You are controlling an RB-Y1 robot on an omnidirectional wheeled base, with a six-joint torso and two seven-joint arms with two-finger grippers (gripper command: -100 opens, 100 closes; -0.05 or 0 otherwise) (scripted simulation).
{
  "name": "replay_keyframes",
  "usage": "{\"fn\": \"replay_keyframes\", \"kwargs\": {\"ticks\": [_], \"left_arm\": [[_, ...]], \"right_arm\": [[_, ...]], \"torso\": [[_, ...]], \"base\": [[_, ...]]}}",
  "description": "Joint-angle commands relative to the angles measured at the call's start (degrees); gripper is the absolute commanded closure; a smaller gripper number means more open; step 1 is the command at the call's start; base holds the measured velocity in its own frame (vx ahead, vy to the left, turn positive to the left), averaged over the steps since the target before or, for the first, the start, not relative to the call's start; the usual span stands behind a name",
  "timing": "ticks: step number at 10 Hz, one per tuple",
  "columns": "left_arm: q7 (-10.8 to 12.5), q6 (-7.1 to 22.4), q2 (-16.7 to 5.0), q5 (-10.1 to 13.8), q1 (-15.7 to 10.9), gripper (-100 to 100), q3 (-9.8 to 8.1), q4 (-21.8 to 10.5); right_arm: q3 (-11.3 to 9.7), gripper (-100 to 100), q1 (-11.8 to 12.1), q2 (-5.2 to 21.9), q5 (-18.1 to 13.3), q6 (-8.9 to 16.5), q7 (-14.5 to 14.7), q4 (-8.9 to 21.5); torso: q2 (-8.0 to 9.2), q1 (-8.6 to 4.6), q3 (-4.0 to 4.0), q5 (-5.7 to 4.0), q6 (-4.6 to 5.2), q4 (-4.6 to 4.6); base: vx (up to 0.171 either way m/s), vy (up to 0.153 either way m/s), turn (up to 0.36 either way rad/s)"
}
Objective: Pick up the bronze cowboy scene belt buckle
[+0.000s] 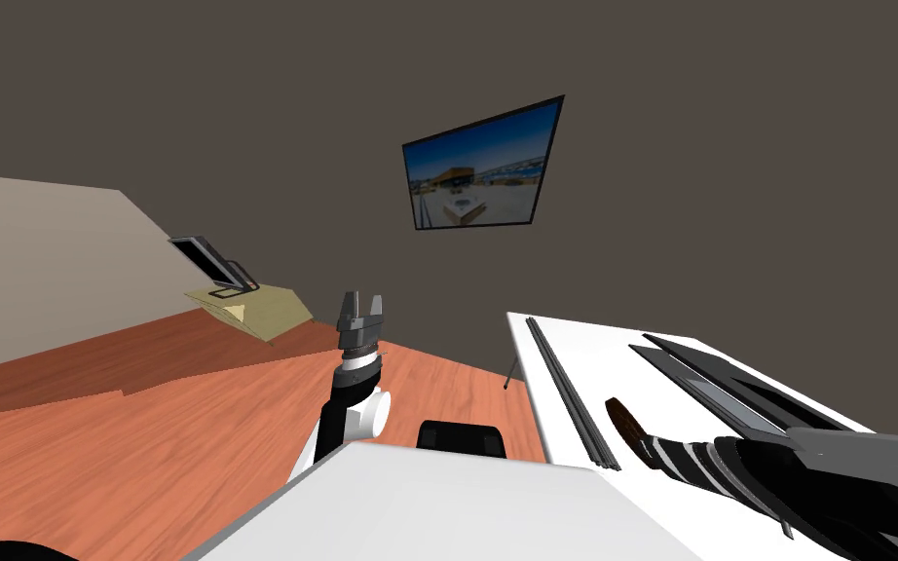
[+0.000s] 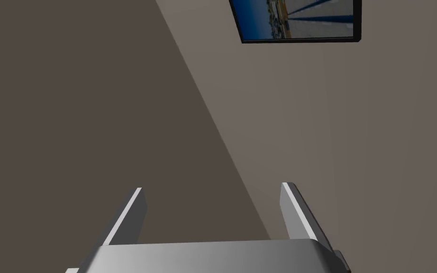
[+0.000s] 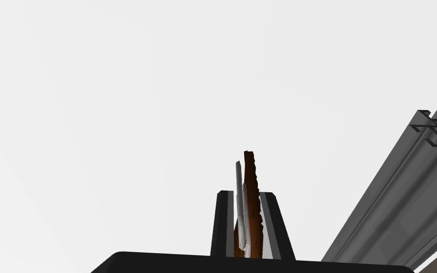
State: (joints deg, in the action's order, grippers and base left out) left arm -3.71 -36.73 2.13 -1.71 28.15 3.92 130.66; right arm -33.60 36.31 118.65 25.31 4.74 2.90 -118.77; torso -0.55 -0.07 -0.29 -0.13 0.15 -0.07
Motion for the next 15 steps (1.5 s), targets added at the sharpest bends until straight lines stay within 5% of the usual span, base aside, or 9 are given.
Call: {"fn": "replay_keyframes", "kwargs": {"ticks": [1,3,4,5,15], "left_arm": [[0.0,0.0,0.0,0.0,0.0,0,0.0,0.0],[0.0,0.0,0.0,0.0,0.0,0,0.0,0.0],[0.0,0.0,0.0,0.0,0.0,0,0.0,0.0],[0.0,0.0,0.0,0.0,0.0,0,0.0,0.0],[0.0,0.0,0.0,0.0,0.0,0,0.0,0.0]], "right_arm": [[0.0,100,0.0,0.0,0.0,0.0,0.0,0.0],[0.03,100,-0.02,0.02,-0.03,0.01,0.04,-0.01],[0.04,0,-0.03,0.02,-0.03,0.01,0.06,0.0],[-1.12,100,0.52,0.55,1.07,-2.85,-0.66,2.58],[-4.94,100,3.49,2.74,5.01,-14.86,-3.03,13.28]], "torso": [[0.0,0.0,0.0,0.0,0.0,0.0],[0.03,-0.06,0.02,-0.02,0.04,0.0],[0.03,-0.07,0.02,-0.02,0.05,0.0],[0.03,-0.07,0.02,-0.03,0.05,0.0],[0.01,0.06,-0.03,-0.1,0.01,-0.06]], "base": [[0.0,0.0,0.0],[0.0,0.0,0.0],[0.0,0.0,0.0],[-0.054,0.053,0.278],[-0.048,0.044,0.125]]}}
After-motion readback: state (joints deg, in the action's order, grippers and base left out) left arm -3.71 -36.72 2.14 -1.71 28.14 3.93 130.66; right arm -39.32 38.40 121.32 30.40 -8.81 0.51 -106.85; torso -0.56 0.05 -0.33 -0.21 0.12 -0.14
